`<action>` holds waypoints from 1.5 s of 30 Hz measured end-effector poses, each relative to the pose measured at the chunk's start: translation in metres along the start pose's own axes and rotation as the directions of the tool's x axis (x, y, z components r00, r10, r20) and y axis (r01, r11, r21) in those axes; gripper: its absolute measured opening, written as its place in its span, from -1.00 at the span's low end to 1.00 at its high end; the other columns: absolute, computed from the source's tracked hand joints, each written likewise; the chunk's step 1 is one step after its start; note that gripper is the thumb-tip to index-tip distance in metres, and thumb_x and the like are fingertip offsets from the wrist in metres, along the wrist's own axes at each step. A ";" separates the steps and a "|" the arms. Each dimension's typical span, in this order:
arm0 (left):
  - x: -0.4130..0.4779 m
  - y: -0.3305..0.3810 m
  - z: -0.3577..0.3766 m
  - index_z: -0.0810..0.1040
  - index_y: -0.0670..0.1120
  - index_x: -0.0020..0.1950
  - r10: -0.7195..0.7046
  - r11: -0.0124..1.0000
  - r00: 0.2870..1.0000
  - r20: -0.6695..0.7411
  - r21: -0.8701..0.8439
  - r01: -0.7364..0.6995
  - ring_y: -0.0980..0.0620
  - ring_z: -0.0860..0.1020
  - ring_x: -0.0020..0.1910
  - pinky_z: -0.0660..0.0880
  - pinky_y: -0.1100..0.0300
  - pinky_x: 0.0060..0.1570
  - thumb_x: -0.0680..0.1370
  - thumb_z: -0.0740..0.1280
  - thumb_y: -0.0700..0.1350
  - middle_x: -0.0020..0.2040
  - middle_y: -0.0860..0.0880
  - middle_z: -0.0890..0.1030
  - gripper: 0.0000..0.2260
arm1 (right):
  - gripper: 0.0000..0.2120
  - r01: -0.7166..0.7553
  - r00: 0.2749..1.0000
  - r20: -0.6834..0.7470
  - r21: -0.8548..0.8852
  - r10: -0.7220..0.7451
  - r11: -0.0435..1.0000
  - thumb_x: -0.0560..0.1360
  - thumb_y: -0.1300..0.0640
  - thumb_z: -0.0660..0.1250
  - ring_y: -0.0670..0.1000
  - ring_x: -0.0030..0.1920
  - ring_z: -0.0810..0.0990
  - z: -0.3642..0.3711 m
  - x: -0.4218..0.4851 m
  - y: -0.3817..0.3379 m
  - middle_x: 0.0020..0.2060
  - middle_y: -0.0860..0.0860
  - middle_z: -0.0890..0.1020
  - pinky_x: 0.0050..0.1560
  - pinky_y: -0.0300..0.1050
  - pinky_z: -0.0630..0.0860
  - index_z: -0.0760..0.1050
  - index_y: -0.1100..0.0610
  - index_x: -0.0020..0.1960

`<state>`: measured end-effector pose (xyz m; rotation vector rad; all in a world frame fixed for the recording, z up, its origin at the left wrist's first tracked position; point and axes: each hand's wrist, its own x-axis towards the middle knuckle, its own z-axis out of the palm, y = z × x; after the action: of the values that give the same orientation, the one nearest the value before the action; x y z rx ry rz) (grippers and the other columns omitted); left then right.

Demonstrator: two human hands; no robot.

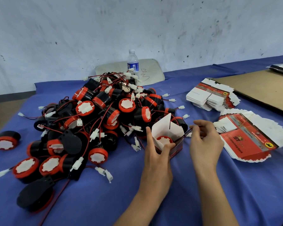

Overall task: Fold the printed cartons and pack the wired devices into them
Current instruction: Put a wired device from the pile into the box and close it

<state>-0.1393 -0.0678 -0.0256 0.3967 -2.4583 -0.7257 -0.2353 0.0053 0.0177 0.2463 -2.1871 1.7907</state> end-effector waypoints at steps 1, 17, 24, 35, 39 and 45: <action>0.000 0.001 0.000 0.42 0.05 0.33 -0.007 1.000 1.000 0.008 0.005 0.007 -0.09 -0.06 0.56 0.36 0.17 0.29 0.58 0.17 -0.32 0.51 0.01 -0.45 -0.60 | -0.82 0.047 0.999 -0.015 0.035 -0.046 0.998 0.53 0.27 0.26 0.07 -0.23 0.61 0.000 -0.002 -0.002 -0.32 -0.14 0.59 -0.24 -0.24 0.39 0.53 0.01 0.01; 0.003 0.005 -0.005 0.51 0.02 0.28 -0.017 0.999 1.000 0.023 0.046 0.015 -0.09 0.07 0.53 0.37 0.10 0.31 0.58 0.24 -0.25 0.54 0.02 -0.38 -0.68 | -0.78 0.150 0.974 0.162 0.059 -0.158 0.987 0.59 0.20 0.25 -0.08 -0.30 0.60 0.008 -0.009 -0.004 -0.28 -0.07 0.66 -0.25 -0.15 0.51 0.32 -0.13 -0.04; 0.002 0.003 -0.004 0.46 0.02 0.33 -0.012 0.998 1.000 0.027 0.054 0.011 -0.12 0.06 0.53 0.34 0.09 0.34 0.60 0.20 -0.22 0.54 -0.01 -0.36 -0.68 | -0.83 0.199 0.946 0.274 -0.065 -0.174 0.978 0.58 0.19 0.26 0.05 -0.24 0.62 0.012 -0.011 -0.001 -0.35 -0.24 0.57 -0.24 0.00 0.53 0.35 -0.06 -0.05; 0.001 0.003 -0.003 0.41 -0.02 0.38 -0.004 0.999 1.000 0.019 0.048 0.003 -0.17 0.14 0.50 0.40 0.07 0.25 0.56 0.17 -0.28 0.57 -0.13 -0.26 -0.60 | -0.95 0.146 0.890 0.442 -0.508 0.111 0.849 0.60 0.10 0.13 0.18 -0.18 0.43 0.015 -0.012 0.008 -0.25 0.01 0.48 -0.22 -0.03 0.34 0.32 0.05 0.05; 0.002 0.001 -0.003 0.37 0.00 0.39 -0.011 0.999 1.000 0.027 0.049 0.010 -0.16 0.15 0.49 0.40 0.08 0.25 0.56 0.16 -0.27 0.56 -0.10 -0.30 -0.59 | -0.80 0.195 0.842 0.525 -0.508 0.122 0.839 0.65 0.04 -0.03 0.13 -0.15 0.38 0.016 -0.013 0.007 -0.19 -0.02 0.43 -0.16 -0.04 0.27 0.30 -0.01 0.21; 0.000 0.003 -0.002 0.38 -0.02 0.34 -0.027 0.999 0.999 -0.019 0.038 0.028 -0.22 0.23 0.44 0.47 0.03 0.10 0.55 0.19 -0.28 0.55 -0.10 -0.31 -0.63 | -0.79 0.081 0.934 0.355 -0.340 0.048 0.937 0.61 0.05 0.18 0.20 -0.26 0.41 0.019 -0.012 0.009 -0.36 0.00 0.43 -0.25 0.03 0.32 0.12 0.02 0.02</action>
<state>-0.1385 -0.0662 -0.0226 0.4508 -2.4566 -0.6839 -0.2295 -0.0126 0.0021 0.5437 -2.6982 1.3922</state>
